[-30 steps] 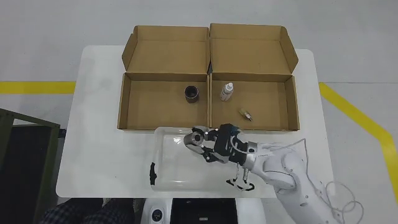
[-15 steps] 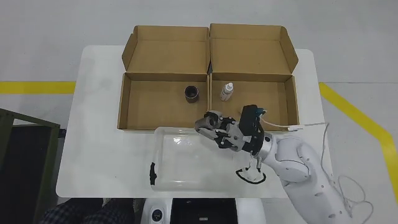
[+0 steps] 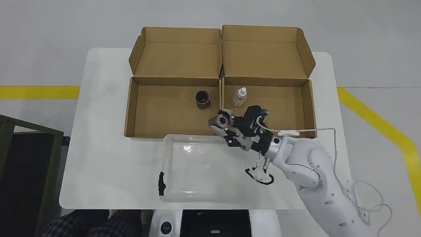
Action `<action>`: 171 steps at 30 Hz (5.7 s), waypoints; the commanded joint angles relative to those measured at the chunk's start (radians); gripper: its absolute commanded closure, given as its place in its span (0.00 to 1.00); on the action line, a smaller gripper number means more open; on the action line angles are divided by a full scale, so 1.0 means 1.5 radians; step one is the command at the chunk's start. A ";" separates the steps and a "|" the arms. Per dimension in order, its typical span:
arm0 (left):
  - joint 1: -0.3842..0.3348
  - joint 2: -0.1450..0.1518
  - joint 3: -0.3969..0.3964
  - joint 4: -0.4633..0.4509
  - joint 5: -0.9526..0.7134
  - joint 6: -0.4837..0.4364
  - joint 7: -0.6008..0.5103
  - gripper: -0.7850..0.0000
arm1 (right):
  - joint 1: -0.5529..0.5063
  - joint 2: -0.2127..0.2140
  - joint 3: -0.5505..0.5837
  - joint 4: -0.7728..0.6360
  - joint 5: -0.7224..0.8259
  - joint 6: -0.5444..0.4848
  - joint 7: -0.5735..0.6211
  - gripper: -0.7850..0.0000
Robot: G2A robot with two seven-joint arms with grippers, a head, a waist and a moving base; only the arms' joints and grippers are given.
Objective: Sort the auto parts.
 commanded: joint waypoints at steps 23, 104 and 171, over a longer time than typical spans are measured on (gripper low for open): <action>0.000 0.000 0.000 0.000 0.000 0.000 0.000 0.00 | 0.164 -0.040 -0.159 0.127 -0.133 0.094 0.073 1.00; 0.000 0.000 0.000 0.000 0.000 0.000 0.000 0.00 | 0.145 -0.073 -0.138 0.031 -0.186 0.037 0.139 0.62; 0.000 0.000 0.000 0.000 0.000 0.000 0.000 0.00 | -0.399 0.016 0.443 0.022 -0.230 -0.091 -0.494 0.00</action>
